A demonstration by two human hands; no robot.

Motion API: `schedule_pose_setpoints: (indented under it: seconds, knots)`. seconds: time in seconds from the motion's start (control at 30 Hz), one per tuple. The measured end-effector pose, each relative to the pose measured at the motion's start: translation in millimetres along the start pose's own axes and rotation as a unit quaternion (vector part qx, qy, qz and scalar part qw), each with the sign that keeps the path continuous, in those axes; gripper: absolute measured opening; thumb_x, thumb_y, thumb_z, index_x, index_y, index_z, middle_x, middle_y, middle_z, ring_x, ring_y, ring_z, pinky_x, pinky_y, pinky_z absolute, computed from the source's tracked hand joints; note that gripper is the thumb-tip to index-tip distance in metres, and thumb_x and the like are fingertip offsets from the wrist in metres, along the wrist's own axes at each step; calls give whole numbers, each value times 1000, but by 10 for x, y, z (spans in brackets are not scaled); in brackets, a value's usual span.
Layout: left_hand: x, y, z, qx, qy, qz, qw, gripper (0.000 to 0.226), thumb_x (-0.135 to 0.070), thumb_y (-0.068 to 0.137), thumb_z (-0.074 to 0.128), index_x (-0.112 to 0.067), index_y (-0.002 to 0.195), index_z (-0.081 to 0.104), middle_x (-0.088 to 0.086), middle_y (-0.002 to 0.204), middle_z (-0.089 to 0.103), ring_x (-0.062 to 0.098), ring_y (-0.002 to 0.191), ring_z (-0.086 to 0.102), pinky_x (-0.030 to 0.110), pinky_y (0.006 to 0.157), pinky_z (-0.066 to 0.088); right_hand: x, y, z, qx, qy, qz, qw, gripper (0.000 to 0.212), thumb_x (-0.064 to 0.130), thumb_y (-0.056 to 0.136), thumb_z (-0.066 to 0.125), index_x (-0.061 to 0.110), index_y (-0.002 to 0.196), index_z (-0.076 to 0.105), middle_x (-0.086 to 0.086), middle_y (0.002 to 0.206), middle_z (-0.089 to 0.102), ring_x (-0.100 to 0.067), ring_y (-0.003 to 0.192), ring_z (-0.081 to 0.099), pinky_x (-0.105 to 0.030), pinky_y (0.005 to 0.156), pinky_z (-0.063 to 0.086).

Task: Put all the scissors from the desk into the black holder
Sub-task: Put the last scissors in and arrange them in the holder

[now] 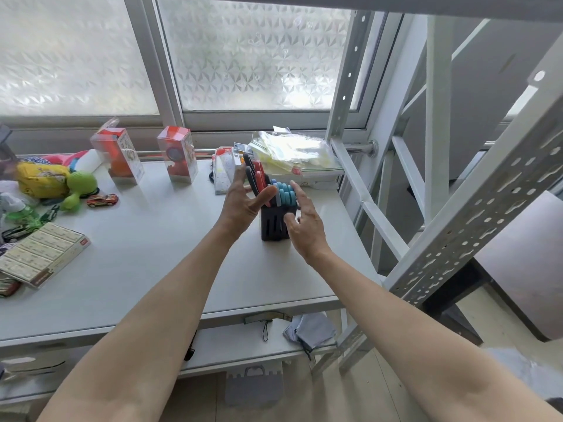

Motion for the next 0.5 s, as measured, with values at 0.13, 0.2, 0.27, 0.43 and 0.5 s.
schedule_pose_setpoints:
  seconds: [0.13,0.2,0.27,0.43,0.5]
  knots:
    - [31,47,0,6,17,-18,1000,85,-56,69,66,-10,132,34,5,127,53,28,122,57,5,70,52,6,12,15,4,3,5,1000,68,5,93,47,29,152,24,-4,151,37,-19,129,45,-28,101,44]
    - [29,52,-9,10,24,-18,999,91,-64,65,66,-11,133,34,10,133,52,26,120,57,7,72,52,14,10,22,5,3,5,1000,68,5,93,48,28,152,25,-4,150,38,-19,128,46,-29,102,45]
    - [-3,31,-8,13,29,-12,999,105,-79,57,63,-11,132,34,12,134,52,21,114,57,7,72,51,19,6,15,4,1,5,1000,68,6,92,48,28,152,25,-3,150,39,-19,127,47,-28,101,45]
    - [-20,-62,16,14,32,-14,999,113,-80,54,62,-13,140,31,7,137,52,15,113,53,11,79,48,20,11,-25,0,-29,-11,1000,70,7,92,49,31,153,23,-2,152,37,-20,129,47,-27,98,42]
    - [79,-130,-12,11,58,-34,998,116,-74,58,65,-17,149,22,5,145,46,15,118,50,24,90,45,1,-7,-43,-6,-25,-14,1000,73,7,92,49,33,153,19,0,153,36,-19,128,48,-25,94,42]
Point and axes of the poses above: each hand's wrist, its own y-axis towards the middle knuckle, its own z-axis out of the palm, x = y × z, the point moved 10 cm from there along y, towards the middle knuckle
